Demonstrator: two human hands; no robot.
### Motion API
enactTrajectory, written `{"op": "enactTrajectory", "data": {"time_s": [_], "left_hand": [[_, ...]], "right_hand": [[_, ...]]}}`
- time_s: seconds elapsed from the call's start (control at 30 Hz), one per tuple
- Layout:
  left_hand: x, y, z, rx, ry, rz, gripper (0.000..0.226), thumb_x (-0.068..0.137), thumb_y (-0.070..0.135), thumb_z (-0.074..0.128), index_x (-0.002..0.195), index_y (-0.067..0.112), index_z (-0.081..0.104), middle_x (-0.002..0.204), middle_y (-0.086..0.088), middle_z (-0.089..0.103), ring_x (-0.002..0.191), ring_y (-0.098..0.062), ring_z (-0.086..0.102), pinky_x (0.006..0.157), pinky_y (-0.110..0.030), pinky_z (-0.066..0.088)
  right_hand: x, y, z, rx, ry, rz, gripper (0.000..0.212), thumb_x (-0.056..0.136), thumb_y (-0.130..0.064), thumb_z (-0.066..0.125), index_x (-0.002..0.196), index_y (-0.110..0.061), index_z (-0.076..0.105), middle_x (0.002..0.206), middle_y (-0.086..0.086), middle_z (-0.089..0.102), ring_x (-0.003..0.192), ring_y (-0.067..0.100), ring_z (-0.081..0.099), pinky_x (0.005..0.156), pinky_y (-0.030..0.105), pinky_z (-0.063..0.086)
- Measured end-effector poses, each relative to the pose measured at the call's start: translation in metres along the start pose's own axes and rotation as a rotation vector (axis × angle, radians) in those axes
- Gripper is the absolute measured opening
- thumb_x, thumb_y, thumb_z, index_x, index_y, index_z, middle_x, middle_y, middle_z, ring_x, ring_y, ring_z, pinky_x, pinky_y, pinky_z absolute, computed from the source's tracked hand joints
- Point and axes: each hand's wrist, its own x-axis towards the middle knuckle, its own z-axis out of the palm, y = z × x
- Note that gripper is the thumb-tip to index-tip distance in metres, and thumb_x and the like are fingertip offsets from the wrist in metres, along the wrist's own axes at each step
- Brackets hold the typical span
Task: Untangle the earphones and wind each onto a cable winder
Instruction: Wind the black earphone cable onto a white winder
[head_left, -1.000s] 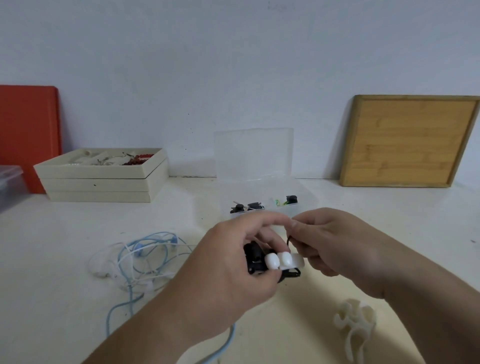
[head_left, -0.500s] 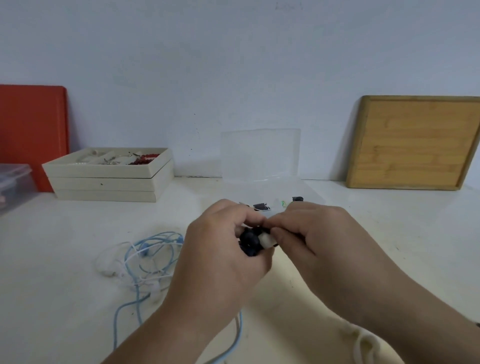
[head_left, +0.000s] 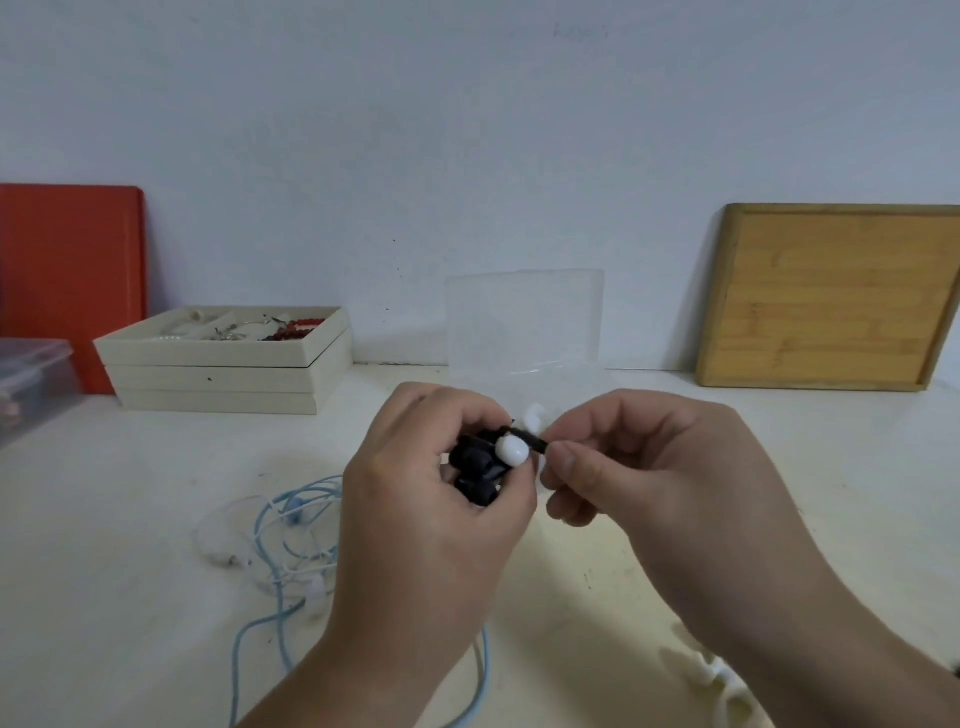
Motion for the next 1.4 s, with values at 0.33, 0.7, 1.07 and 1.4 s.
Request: {"op": "enactTrajectory", "data": {"time_s": [0.33,0.7,1.07,1.4], "left_hand": [[-0.002,-0.002,0.002,-0.126,-0.037,0.003,0.026,0.071,0.014,0.074,0.091,0.02,0.058,0.096,0.007,0.061,0.088,-0.021,0.064,0.068,-0.036,0.054],[0.008,-0.001,-0.002,-0.675,-0.113,-0.415,0.011,0.07,0.011,0.066,0.063,0.017,0.07,0.092,-0.006,0.073,0.075,-0.024,0.07,0.059,-0.024,0.05],[0.011,0.0,-0.001,-0.755,-0.061,-0.727,0.027,0.079,-0.019,0.06,0.082,0.008,0.06,0.077,-0.017,0.071,0.055,-0.021,0.065,0.038,-0.022,0.043],[0.0,-0.015,0.001,-0.46,-0.642,-0.722,0.034,0.062,0.026,0.083,0.096,0.027,0.075,0.099,0.003,0.074,0.081,-0.02,0.074,0.068,-0.032,0.054]], "right_hand": [[0.001,0.003,0.002,0.096,0.004,0.09,0.02,0.081,-0.003,0.075,0.064,-0.009,0.07,0.058,0.012,0.066,0.05,0.018,0.06,0.05,0.024,0.047],[0.004,0.01,0.0,0.187,-0.006,0.113,0.022,0.079,0.002,0.077,0.066,-0.011,0.064,0.08,0.015,0.074,0.074,0.03,0.072,0.068,0.034,0.059],[0.01,0.021,-0.003,0.064,0.027,0.101,0.027,0.072,0.012,0.08,0.064,-0.006,0.062,0.072,0.021,0.069,0.061,0.031,0.068,0.063,0.041,0.058],[0.017,0.021,-0.03,-0.158,-0.244,0.422,0.013,0.081,0.0,0.077,0.079,0.005,0.066,0.065,0.015,0.07,0.059,0.026,0.069,0.067,0.038,0.062]]}}
